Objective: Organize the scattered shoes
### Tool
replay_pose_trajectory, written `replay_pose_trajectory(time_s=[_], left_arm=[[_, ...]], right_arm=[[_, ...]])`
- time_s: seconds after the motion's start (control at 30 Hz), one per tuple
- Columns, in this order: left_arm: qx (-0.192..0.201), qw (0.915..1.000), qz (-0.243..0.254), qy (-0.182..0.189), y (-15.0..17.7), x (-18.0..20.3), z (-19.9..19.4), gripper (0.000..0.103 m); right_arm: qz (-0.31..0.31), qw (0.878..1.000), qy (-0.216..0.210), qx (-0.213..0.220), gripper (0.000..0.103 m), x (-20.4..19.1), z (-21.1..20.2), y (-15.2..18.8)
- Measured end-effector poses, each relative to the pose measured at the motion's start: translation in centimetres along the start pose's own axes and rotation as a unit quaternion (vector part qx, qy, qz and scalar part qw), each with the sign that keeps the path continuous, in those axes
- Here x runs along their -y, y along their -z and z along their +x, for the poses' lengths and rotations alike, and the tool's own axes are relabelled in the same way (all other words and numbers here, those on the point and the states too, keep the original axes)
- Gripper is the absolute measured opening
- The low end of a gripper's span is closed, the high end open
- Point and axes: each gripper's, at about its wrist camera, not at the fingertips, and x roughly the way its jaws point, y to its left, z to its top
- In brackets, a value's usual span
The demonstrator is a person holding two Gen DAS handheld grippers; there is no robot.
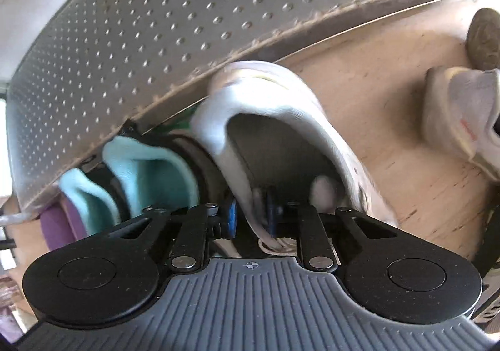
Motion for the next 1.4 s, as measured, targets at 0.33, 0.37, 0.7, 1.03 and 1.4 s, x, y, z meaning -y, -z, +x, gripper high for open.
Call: replay_pose_trajectory(time_s=[0.33, 0.37, 0.7, 1.03, 1.4], left_arm=[[0.018, 0.9987, 0.028, 0.039, 1.5, -0.6, -8.9, 0.075], [0.016, 0.9984, 0.02, 0.051, 2.0, -1.2, -10.7, 0.075], [0.058, 0.9887, -0.039, 0.132, 9.4, -0.4, -21.3, 0.093], [0.038, 0.9938, 0.007, 0.104, 5.8, 2.9, -19.3, 0.089], [0.024, 0.9948, 0.0, 0.099, 5.5, 1.9, -17.7, 0.09]], right_arm=[[0.016, 1.0, 0.005, 0.017, 0.093, 0.2, -0.7, -0.9], [0.014, 1.0, 0.004, 0.02, 0.093, 0.3, -0.8, -1.0], [-0.04, 0.998, 0.042, 0.01, 0.088, 1.2, 1.2, -0.5], [-0.05, 0.988, 0.057, -0.132, 0.033, 7.0, 10.7, -1.2], [-0.272, 0.906, 0.287, -0.149, 0.0, 5.6, 17.0, -0.1]])
